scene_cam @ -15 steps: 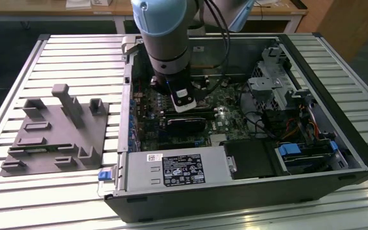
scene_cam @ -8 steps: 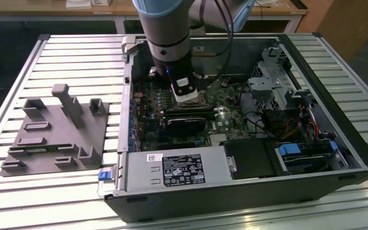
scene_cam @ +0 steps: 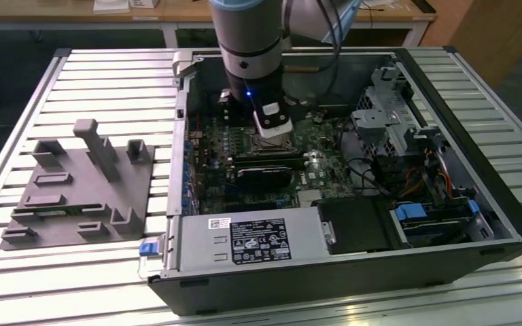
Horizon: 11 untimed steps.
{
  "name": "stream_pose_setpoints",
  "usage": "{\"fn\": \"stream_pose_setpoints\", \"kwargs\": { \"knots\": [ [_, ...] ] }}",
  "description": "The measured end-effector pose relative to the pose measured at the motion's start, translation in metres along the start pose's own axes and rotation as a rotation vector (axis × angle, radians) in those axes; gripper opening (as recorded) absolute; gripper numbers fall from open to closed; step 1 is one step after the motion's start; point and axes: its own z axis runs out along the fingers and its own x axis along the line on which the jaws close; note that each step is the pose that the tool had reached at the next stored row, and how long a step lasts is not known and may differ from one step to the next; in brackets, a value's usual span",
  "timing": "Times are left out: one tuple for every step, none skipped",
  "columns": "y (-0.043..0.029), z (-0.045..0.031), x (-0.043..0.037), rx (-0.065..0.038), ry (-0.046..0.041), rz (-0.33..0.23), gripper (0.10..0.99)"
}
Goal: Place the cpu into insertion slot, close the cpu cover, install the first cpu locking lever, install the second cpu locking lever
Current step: 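Install the second cpu locking lever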
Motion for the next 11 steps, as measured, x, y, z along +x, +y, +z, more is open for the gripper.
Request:
{"fn": "stream_pose_setpoints", "kwargs": {
  "knots": [
    [0.0007, 0.0003, -0.0023, 0.002, 0.0009, 0.0, 0.106],
    [0.0012, 0.0006, -0.0045, 0.003, 0.0014, 0.0, 0.106],
    [0.0015, 0.0008, -0.0061, 0.005, 0.0016, 0.001, 0.106],
    [0.0015, 0.0009, -0.0072, 0.008, 0.0011, 0.001, 0.106],
    [0.0012, 0.0009, -0.0079, 0.009, 0.0007, 0.001, 0.106],
    [0.0006, 0.0008, -0.0083, 0.01, 0.0003, 0.002, 0.106],
    [-0.0003, 0.0009, -0.0087, 0.01, 0.0001, 0.003, 0.106],
    [-0.0017, 0.001, -0.0092, 0.01, -0.0001, 0.003, 0.106],
    [-0.0032, 0.0013, -0.0096, 0.01, -0.0002, 0.004, 0.106],
    [-0.0048, 0.0018, -0.01, 0.01, -0.0004, 0.004, 0.106],
    [-0.0065, 0.0027, -0.0104, 0.01, -0.0005, 0.005, 0.106]
  ]
}}
